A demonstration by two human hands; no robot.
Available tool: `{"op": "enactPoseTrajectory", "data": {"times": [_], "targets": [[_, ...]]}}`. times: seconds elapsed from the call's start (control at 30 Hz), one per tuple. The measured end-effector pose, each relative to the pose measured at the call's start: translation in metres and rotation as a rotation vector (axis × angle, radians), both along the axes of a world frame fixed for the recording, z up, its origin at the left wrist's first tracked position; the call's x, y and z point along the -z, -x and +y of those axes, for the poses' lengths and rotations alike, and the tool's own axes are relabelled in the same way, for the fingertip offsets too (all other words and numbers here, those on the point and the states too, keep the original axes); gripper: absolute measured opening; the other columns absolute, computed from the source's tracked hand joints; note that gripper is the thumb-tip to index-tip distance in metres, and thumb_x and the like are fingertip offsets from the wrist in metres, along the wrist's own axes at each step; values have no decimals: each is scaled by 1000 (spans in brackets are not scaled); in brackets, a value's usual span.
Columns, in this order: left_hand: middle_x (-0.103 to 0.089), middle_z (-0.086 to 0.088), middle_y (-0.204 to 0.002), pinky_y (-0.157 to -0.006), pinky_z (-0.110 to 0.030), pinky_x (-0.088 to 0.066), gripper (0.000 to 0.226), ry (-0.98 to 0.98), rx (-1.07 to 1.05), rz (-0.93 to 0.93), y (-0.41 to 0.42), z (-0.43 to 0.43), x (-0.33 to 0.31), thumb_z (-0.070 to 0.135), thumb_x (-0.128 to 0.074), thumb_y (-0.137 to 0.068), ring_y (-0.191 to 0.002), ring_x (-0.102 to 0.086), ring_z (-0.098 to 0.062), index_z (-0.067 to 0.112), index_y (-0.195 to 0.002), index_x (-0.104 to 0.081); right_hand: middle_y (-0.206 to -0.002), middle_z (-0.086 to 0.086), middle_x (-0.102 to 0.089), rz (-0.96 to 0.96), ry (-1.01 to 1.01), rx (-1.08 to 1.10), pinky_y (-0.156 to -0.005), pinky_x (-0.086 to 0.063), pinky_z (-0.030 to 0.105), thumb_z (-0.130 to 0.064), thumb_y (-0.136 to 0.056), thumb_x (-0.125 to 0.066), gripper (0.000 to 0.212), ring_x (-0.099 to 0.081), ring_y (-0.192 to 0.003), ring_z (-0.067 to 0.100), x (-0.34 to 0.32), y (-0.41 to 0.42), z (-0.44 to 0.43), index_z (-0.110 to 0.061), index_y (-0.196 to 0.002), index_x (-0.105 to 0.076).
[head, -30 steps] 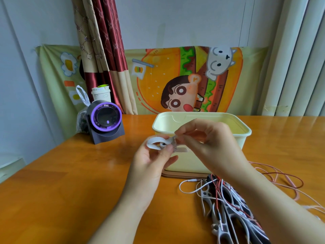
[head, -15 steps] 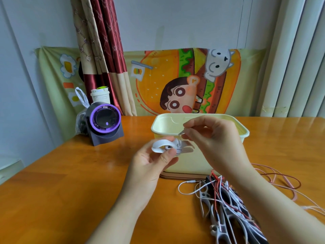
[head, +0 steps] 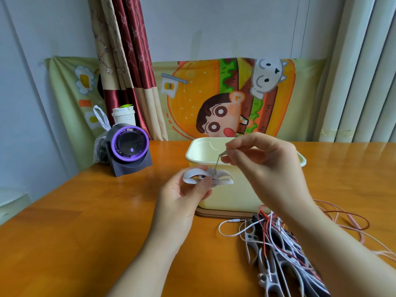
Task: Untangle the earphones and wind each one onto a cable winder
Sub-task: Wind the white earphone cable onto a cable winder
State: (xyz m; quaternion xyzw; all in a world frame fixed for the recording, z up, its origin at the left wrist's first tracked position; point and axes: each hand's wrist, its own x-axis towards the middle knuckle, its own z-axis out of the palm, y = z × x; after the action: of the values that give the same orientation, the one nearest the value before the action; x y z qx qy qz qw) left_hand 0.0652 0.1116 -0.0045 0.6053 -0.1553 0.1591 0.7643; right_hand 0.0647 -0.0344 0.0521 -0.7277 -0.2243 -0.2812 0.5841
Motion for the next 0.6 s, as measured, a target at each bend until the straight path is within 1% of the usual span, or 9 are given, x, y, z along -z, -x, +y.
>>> {"op": "enactPoseTrajectory", "data": {"times": [0.1,0.13,0.17,0.27,0.33,0.4,0.5,0.57,0.6], "targets": [[-73,7,-90,-81,-27,-55,15,-91,43,-22,2,-2,0,28,-79,-74,-91,-68,-10,35,-86,-75,-73,-2,-74,32,21,-15,-72,-58,26,0,-85,-65,16,-71,-70,6,3,0,3,-15,-79,-69],[-74,7,-91,-82,-28,-55,17,-109,52,-29,3,-3,0,24,-79,-76,-91,-68,-9,35,-87,-75,-73,-2,-74,39,26,-18,-71,-58,26,0,-85,-65,17,-71,-70,7,5,-1,4,-15,-79,-69],[-74,6,-92,-82,-29,-56,18,-112,54,-34,3,-3,1,22,-74,-76,-91,-68,-10,35,-89,-75,-72,-2,-73,47,32,-18,-69,-58,25,1,-84,-65,17,-71,-69,7,6,-2,5,-15,-79,-69],[-73,3,-90,-78,-26,-55,21,-26,70,-19,3,-4,1,17,-69,-74,-89,-69,-11,34,-84,-74,-72,0,-73,74,37,-1,-64,-58,22,2,-84,-65,19,-71,-66,8,10,-7,2,-15,-79,-70],[-73,3,-88,-75,-25,-55,21,54,92,-2,2,-3,-1,15,-68,-72,-87,-69,-12,35,-78,-73,-73,-1,-73,77,57,18,-67,-58,25,2,-84,-65,21,-71,-66,8,12,-9,0,-18,-78,-69],[-73,1,-87,-74,-25,-56,22,107,107,8,2,-2,-1,13,-68,-71,-86,-69,-12,35,-74,-72,-74,-3,-73,46,96,43,-70,-58,27,1,-83,-65,23,-71,-67,6,13,-10,0,-21,-78,-69],[-73,2,-88,-74,-25,-56,21,139,121,-2,2,-1,-2,13,-70,-71,-87,-70,-13,34,-74,-71,-76,-6,-72,-49,146,71,-69,-58,24,1,-82,-67,27,-70,-69,4,12,-8,2,-26,-77,-67],[-73,2,-91,-74,-26,-56,20,149,114,-12,2,-1,-2,14,-78,-73,-90,-70,-14,32,-80,-71,-78,-7,-72,-125,167,81,-69,-57,21,1,-81,-69,25,-69,-70,3,13,-8,3,-24,-78,-67],[-73,1,-93,-74,-26,-56,21,163,106,-10,2,0,-2,13,-76,-72,-91,-70,-15,29,-86,-71,-78,-6,-72,-158,175,78,-69,-57,20,1,-80,-69,23,-69,-71,2,13,-8,4,-21,-80,-68]]}}
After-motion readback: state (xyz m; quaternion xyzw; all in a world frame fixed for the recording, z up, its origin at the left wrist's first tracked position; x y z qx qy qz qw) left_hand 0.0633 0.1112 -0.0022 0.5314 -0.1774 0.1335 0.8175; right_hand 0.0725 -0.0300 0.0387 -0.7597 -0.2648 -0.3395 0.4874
